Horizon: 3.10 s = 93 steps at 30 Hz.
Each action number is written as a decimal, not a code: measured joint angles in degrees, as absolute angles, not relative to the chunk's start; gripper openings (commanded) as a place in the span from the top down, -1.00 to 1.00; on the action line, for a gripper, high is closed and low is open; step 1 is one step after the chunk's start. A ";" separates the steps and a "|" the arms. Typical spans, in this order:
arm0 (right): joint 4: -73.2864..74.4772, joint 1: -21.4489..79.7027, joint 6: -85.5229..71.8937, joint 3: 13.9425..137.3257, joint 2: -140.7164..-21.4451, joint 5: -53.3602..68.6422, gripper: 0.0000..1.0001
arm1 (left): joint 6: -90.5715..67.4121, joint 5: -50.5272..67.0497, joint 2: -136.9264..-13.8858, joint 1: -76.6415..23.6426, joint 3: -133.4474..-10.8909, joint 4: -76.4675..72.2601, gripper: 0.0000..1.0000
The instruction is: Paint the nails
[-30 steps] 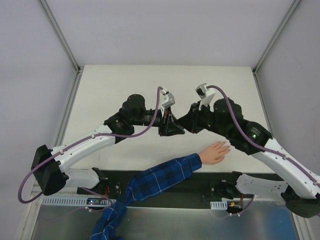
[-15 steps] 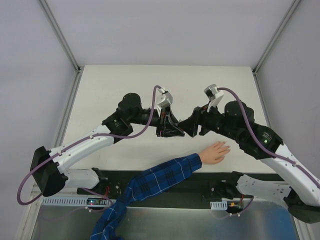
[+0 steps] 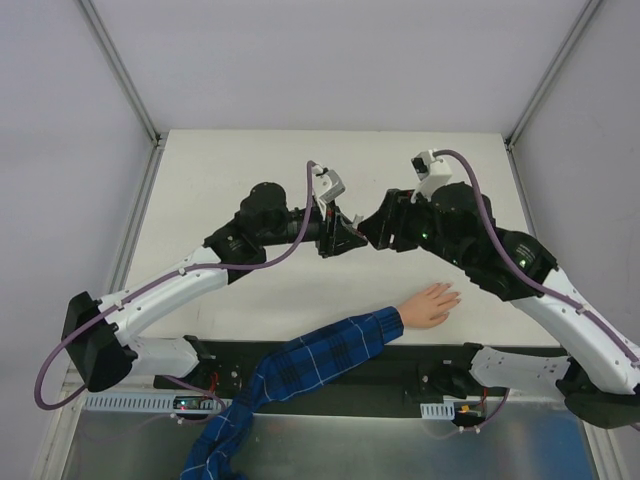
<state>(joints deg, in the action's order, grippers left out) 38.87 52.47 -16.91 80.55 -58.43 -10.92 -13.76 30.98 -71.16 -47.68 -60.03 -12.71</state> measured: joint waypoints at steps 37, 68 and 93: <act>33.76 50.76 1.30 75.94 -56.18 14.92 -0.42 | -19.03 60.95 -72.93 -47.57 -60.53 -17.52 1.00; 38.65 57.84 -18.90 83.37 -64.95 -19.16 0.99 | -12.93 29.50 -71.13 -50.33 -61.80 -9.23 1.00; 29.36 49.87 -3.16 73.19 -52.12 16.58 -0.72 | -13.80 57.91 -70.78 -49.15 -61.10 -13.74 1.00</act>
<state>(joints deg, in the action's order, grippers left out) 29.36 49.87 -3.16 73.19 -52.12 16.58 -13.80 57.91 -70.78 -49.15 -61.10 -13.74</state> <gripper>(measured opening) 0.861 0.247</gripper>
